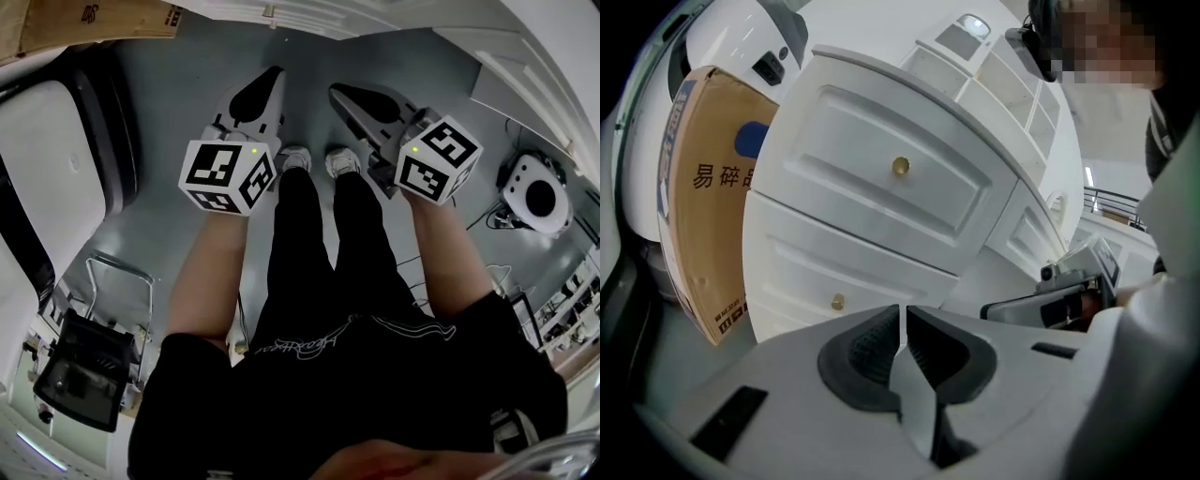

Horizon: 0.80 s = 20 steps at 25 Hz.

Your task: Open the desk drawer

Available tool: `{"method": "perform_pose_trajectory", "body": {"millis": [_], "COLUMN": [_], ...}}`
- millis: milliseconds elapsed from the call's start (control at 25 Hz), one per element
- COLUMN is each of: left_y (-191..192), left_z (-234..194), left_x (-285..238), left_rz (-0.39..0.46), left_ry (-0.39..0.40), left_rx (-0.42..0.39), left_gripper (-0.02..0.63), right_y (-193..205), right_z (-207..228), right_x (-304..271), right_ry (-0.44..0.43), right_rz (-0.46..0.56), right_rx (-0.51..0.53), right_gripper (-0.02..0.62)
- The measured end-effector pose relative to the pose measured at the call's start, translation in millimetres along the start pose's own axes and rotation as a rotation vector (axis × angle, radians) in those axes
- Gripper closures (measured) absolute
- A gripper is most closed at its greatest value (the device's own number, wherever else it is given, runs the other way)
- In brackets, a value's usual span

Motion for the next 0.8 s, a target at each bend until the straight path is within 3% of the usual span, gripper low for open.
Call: {"method": "perform_pose_trajectory", "body": {"millis": [200, 440, 800], "left_y": [5.2, 14.6, 14.9], "left_z": [-23.3, -51.0, -85.1], "left_x": [-19.3, -36.2, -66.4], "left_rz": [-0.015, -0.015, -0.083], "left_ry": [0.009, -0.021, -0.104], "left_rx": [-0.057, -0.057, -0.161], "left_gripper": [0.542, 0.465, 0.459], "right_y": [9.9, 28.6, 25.5], "right_z": [5.3, 4.6, 11.0], "right_x": [-8.8, -16.9, -14.8], "right_ry": [0.017, 0.022, 0.037], "right_rz": [-0.004, -0.021, -0.025], "right_rx": [-0.002, -0.041, -0.030], "right_gripper": [0.591, 0.591, 0.591]}}
Point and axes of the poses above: the fingertips, and each gripper's own axes: x backward along the fingers, z to its right, y out of its underside, the point moved 7 cm from there along x, backward along the fingers, and after that the axes turned 8 degrees about y, right-handed, at the moved point
